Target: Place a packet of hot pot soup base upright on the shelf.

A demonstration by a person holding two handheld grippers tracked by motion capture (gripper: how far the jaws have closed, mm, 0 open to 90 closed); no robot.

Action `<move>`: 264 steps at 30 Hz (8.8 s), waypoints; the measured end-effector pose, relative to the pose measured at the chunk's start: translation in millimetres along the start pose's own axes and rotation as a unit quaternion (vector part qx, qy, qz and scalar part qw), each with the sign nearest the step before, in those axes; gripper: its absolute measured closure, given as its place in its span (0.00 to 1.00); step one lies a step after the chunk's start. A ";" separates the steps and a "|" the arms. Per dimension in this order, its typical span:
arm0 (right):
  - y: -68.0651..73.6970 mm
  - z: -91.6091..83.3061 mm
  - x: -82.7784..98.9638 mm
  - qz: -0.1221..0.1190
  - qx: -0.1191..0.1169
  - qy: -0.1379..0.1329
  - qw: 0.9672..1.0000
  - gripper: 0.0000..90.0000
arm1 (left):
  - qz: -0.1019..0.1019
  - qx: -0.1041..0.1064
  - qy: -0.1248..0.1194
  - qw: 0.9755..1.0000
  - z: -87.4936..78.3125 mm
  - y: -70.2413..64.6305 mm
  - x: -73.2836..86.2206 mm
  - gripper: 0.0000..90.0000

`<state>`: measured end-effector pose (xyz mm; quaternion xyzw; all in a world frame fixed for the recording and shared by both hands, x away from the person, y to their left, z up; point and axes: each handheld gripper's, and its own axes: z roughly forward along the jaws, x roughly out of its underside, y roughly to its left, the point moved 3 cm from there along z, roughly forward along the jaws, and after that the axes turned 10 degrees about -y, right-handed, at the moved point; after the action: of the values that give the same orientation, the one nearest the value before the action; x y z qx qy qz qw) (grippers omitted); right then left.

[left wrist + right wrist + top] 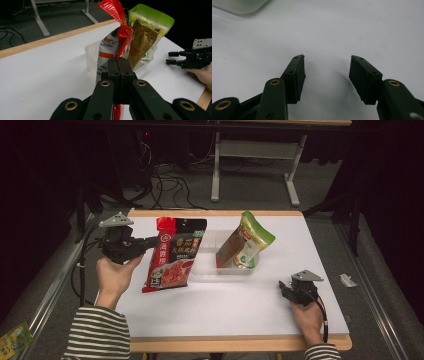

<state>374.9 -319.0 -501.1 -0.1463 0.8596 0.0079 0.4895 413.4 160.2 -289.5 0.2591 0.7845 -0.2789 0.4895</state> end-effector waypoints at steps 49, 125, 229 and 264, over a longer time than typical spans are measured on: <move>1.2 -0.4 0.2 -0.010 0.004 -0.001 1.000 0.52 | -0.023 0.005 -0.030 0.999 86.5 -0.2 -40.2 1.00; 4.1 -1.1 0.3 -0.028 0.015 -0.006 0.999 0.53 | 0.033 0.013 0.040 0.999 117.6 -17.0 15.0 0.84; 4.8 -1.0 0.2 -0.029 0.016 -0.008 0.999 0.53 | 0.020 -0.029 0.124 0.992 164.0 -13.4 17.9 0.69; 4.8 -0.9 0.3 -0.030 0.017 -0.009 0.999 0.52 | 0.037 -0.061 0.056 0.996 160.5 -15.8 40.9 0.75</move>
<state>372.8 -314.7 -501.5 -0.1635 0.8507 -0.0196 0.4992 486.9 43.5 -382.6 0.2734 0.8160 -0.1972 0.4696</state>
